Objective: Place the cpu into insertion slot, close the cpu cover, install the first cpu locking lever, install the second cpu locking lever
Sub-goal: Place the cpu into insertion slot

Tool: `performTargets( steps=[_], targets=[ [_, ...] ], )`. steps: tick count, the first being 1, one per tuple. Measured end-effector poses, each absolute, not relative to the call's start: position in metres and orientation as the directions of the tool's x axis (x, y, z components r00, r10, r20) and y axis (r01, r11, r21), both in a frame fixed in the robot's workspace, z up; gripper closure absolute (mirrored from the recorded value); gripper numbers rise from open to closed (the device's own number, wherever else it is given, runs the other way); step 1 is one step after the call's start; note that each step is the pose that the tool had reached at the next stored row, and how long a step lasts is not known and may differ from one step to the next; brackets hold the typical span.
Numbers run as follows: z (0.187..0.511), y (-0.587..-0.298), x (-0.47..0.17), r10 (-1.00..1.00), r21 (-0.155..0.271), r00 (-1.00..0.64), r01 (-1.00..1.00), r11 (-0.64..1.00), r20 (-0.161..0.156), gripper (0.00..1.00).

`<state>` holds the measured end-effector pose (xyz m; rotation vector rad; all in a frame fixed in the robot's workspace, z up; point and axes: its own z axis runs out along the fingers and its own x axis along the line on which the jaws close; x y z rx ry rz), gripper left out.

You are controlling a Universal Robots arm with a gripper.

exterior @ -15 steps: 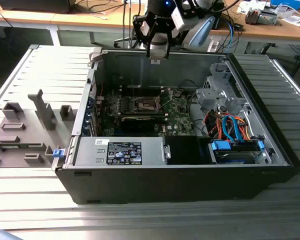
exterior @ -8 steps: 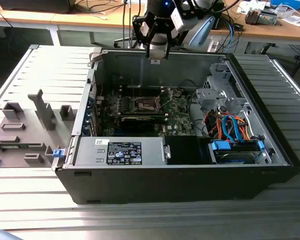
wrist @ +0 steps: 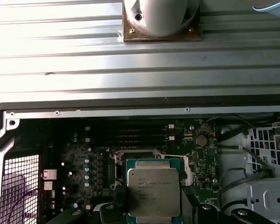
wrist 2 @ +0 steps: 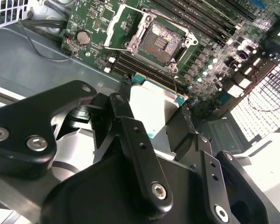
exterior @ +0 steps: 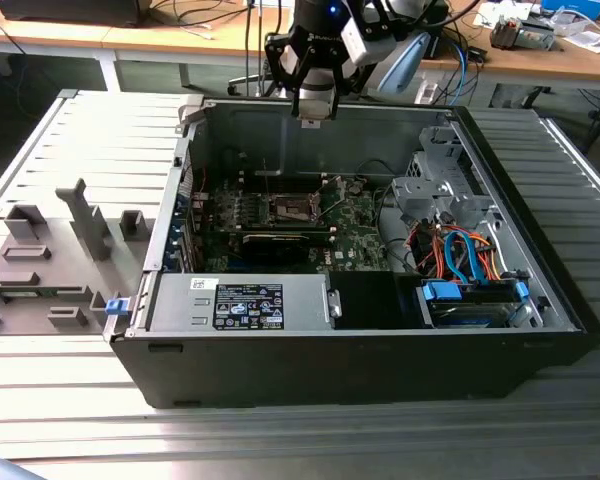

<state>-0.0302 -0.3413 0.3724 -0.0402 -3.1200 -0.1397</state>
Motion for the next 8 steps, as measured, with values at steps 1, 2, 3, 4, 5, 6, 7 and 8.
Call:
performTargets(
  steps=[1, 2, 3, 4, 5, 6, 7, 8],
  targets=[
    [0.3722, -0.3415, -0.0302, 0.025, 0.089, -1.000, 0.026, 0.996, 0.019, 0.46],
    [0.3719, -0.3416, -0.0302, 0.025, 0.089, -1.000, 0.026, 0.996, 0.019, 0.46],
    [0.3717, -0.3417, -0.0302, 0.025, 0.089, -1.000, 0.026, 0.996, 0.019, 0.46],
    [0.3711, -0.3420, -0.0302, 0.025, 0.089, -1.000, 0.026, 0.996, 0.019, 0.46],
    [0.3710, -0.3421, -0.0302, 0.025, 0.089, -1.000, 0.026, 0.996, 0.019, 0.46],
    [0.3708, -0.3421, -0.0302, 0.025, 0.089, -1.000, 0.026, 0.996, 0.019, 0.46],
    [0.3704, -0.3422, -0.0302, 0.025, 0.089, -1.000, 0.026, 0.996, 0.019, 0.46],
    [0.3700, -0.3422, -0.0302, 0.025, 0.089, -1.000, 0.026, 0.996, 0.019, 0.46]
  ],
)
